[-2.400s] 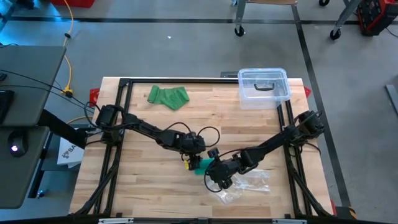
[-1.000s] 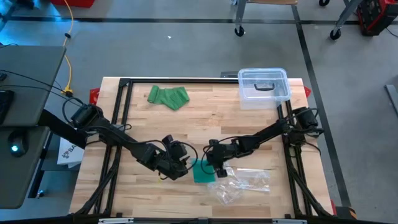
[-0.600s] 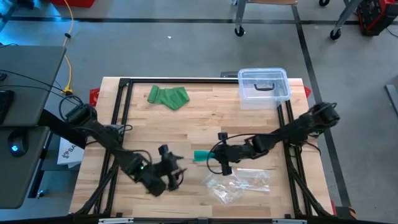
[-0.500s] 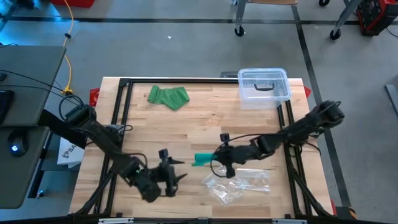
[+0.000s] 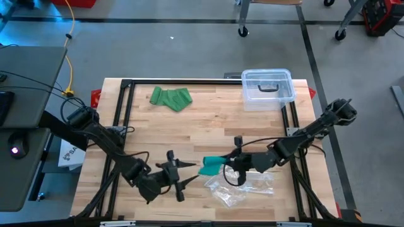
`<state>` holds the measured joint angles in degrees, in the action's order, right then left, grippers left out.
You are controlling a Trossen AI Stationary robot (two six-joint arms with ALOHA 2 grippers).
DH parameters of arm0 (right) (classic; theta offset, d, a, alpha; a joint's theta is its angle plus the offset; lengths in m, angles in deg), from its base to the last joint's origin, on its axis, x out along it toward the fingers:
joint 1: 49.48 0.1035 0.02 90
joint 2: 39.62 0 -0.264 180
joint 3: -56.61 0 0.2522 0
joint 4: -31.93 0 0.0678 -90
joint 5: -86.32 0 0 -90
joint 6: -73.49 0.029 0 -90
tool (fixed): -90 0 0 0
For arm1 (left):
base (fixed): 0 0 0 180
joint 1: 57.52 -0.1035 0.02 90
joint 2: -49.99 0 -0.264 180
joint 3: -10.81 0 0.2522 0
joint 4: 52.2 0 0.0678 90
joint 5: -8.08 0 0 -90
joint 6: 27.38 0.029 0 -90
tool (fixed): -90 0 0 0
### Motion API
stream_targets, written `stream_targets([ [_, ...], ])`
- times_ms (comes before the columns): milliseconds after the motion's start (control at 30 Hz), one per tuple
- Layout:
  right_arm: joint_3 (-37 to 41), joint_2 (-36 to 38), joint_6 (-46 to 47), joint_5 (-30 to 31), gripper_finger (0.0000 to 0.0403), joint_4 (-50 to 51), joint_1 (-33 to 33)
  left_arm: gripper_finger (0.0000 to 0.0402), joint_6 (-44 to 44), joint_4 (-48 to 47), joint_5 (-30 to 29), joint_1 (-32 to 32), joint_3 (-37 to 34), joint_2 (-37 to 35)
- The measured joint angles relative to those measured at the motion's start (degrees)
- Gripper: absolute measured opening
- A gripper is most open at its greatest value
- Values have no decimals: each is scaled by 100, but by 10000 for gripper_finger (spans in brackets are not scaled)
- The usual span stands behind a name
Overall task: Roll bandage
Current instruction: Roll the blue bandage
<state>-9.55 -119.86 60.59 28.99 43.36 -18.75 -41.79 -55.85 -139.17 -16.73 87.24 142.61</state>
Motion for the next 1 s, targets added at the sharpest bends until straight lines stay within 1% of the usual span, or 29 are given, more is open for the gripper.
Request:
stream_targets([
  [67,0,0,-185,352,40,13,48,183,-114,131,202,-159,0,0],
  [133,0,0,-407,660,40,34,61,173,-262,293,522,-339,0,0],
  [233,0,0,-672,950,40,118,61,162,-436,596,953,-588,0,0],
  [400,0,0,-1004,1368,40,369,59,152,-698,734,1011,-862,0,-22],
  [467,0,0,-1025,1400,40,456,59,150,-849,738,1069,-980,0,-26],
  [633,2,-2,-1072,1485,40,599,77,146,-1348,531,1483,-1350,0,-30],
  [733,6,-2,-1115,1518,40,663,82,142,-1502,461,1629,-1495,0,-35],
  [1000,4,-7,-1223,1478,40,741,85,129,-1762,188,1639,-1688,0,-33],
])
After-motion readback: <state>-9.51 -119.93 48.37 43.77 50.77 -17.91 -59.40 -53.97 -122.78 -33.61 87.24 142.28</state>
